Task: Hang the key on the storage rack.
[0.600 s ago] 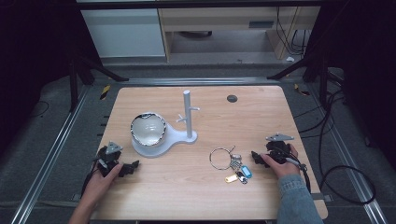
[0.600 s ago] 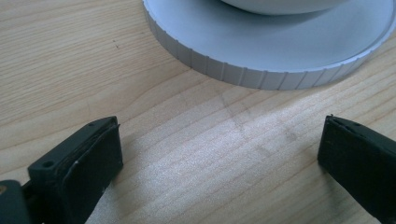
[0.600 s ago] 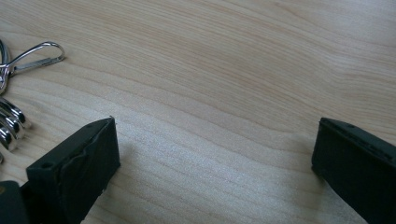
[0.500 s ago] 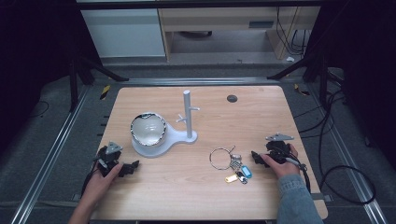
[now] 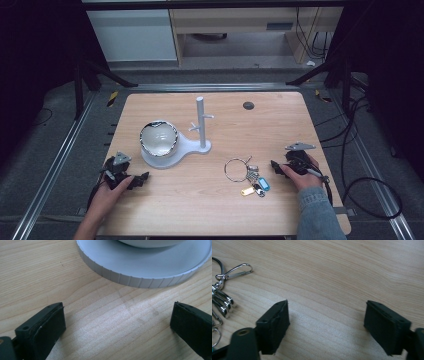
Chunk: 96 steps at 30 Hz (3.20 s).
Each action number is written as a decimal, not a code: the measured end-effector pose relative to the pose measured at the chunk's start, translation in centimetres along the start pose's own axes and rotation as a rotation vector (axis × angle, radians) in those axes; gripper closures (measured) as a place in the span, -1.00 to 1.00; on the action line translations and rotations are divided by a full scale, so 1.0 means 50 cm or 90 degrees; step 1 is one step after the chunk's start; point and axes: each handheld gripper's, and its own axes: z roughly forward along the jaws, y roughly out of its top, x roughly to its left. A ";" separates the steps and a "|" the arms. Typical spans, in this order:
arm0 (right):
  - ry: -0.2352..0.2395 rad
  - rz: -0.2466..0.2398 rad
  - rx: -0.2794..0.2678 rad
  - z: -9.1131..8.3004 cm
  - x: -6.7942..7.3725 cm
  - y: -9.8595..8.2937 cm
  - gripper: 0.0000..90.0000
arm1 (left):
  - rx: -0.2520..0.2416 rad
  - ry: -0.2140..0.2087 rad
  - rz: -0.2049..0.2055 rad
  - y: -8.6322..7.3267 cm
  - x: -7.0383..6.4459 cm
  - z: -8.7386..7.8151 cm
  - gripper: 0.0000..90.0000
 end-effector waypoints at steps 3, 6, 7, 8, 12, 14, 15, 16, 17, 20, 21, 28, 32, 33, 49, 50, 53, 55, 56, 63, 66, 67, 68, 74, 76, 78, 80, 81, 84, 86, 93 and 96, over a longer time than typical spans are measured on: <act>0.007 -0.027 0.005 -0.008 0.008 0.008 -0.31 | 0.000 0.000 0.000 0.000 0.000 0.000 -1.00; 0.012 -0.036 -0.002 -0.012 0.014 0.014 -0.19 | 0.000 0.000 0.000 0.000 0.000 0.000 -1.00; 0.018 -0.037 -0.004 -0.014 0.015 0.015 -0.15 | 0.000 0.000 0.000 0.000 0.000 0.000 -1.00; 0.021 -0.040 -0.008 -0.015 0.016 0.016 -0.10 | 0.000 0.000 0.000 0.000 0.000 0.000 -1.00; 0.035 -0.052 -0.010 -0.021 0.022 0.018 0.09 | 0.000 0.001 0.000 0.000 0.000 0.000 -1.00; 0.040 -0.057 -0.012 -0.022 0.022 0.018 0.15 | 0.000 0.001 0.000 0.000 0.000 0.000 -1.00; 0.048 -0.062 -0.014 -0.023 0.023 0.019 0.24 | 0.000 0.001 0.000 0.000 0.000 0.000 -1.00; 0.051 -0.066 -0.013 -0.023 0.023 0.019 0.27 | 0.000 0.001 0.000 0.000 0.000 0.000 -1.00; 0.055 -0.069 -0.012 -0.023 0.024 0.019 0.31 | 0.000 0.001 0.000 0.000 0.000 0.000 -1.00; 0.066 -0.077 -0.011 -0.025 0.026 0.020 0.45 | 0.000 0.001 0.000 0.000 0.000 0.000 -1.00; 0.073 -0.079 -0.012 -0.026 0.027 0.020 0.50 | 0.000 0.001 0.000 0.000 0.000 0.000 -1.00; 0.096 -0.092 -0.012 -0.031 0.034 0.025 0.68 | 0.000 0.001 0.000 0.000 0.000 0.000 -1.00; 0.111 -0.103 -0.006 -0.031 0.042 0.030 0.77 | 0.000 0.002 -0.001 0.000 -0.001 0.000 -1.00; 0.118 -0.108 -0.003 -0.032 0.048 0.036 0.78 | 0.000 0.002 -0.001 -0.001 -0.001 -0.001 -1.00; 0.145 -0.186 0.052 -0.028 0.091 0.100 0.66 | 0.000 0.003 -0.003 -0.002 -0.002 -0.001 -1.00; 0.145 -0.186 0.052 -0.028 0.091 0.100 0.66 | 0.000 0.003 -0.003 -0.002 -0.002 -0.001 -1.00; 0.147 -0.219 0.070 -0.017 0.102 0.127 0.56 | 0.000 0.003 -0.003 -0.002 -0.002 -0.001 -1.00; 0.151 -0.245 0.084 -0.005 0.110 0.140 0.49 | 0.000 0.003 -0.004 -0.002 -0.002 -0.001 -1.00; 0.151 -0.245 0.084 -0.005 0.110 0.140 0.49 | 0.000 0.003 -0.004 -0.002 -0.002 -0.001 -1.00; 0.171 -0.340 0.153 0.047 0.133 0.181 0.26 | 0.000 0.003 -0.004 -0.002 -0.002 -0.001 -1.00; 0.179 -0.360 0.167 0.059 0.139 0.187 0.25 | 0.000 0.002 -0.004 -0.002 -0.002 -0.001 -1.00; 0.188 -0.369 0.175 0.064 0.142 0.190 0.27 | 0.000 0.002 -0.003 -0.002 -0.002 -0.001 -1.00; 0.198 -0.381 0.181 0.071 0.145 0.192 0.29 | 0.000 0.002 -0.003 -0.002 -0.002 -0.001 -1.00; 0.217 -0.406 0.223 0.088 0.147 0.187 0.52 | 0.000 0.002 -0.003 -0.002 -0.002 -0.001 -1.00; 0.219 -0.407 0.227 0.087 0.144 0.186 0.62 | 0.000 0.002 -0.003 -0.002 -0.002 -0.001 -1.00; 0.219 -0.402 0.227 0.084 0.141 0.185 0.74 | 0.000 0.002 -0.004 -0.002 -0.002 -0.001 -1.00; 0.224 -0.384 0.229 0.078 0.136 0.184 0.88 | -0.001 0.002 -0.004 -0.001 -0.002 -0.001 -1.00; 0.221 -0.382 0.233 0.076 0.133 0.183 0.92 | 0.001 0.002 -0.002 -0.001 -0.002 -0.001 -1.00; 0.204 -0.359 0.242 0.070 0.120 0.178 0.96 | 0.001 0.002 -0.002 -0.001 -0.002 -0.001 -1.00; 0.196 -0.347 0.248 0.064 0.114 0.175 0.96 | 0.000 0.002 -0.003 -0.001 -0.002 -0.001 -1.00; 0.194 -0.332 0.254 0.058 0.110 0.166 0.82 | 0.001 0.002 -0.002 -0.001 -0.002 -0.001 -1.00; 0.195 -0.333 0.265 0.072 0.117 0.169 0.75 | 0.001 0.002 -0.002 -0.001 -0.002 -0.001 -1.00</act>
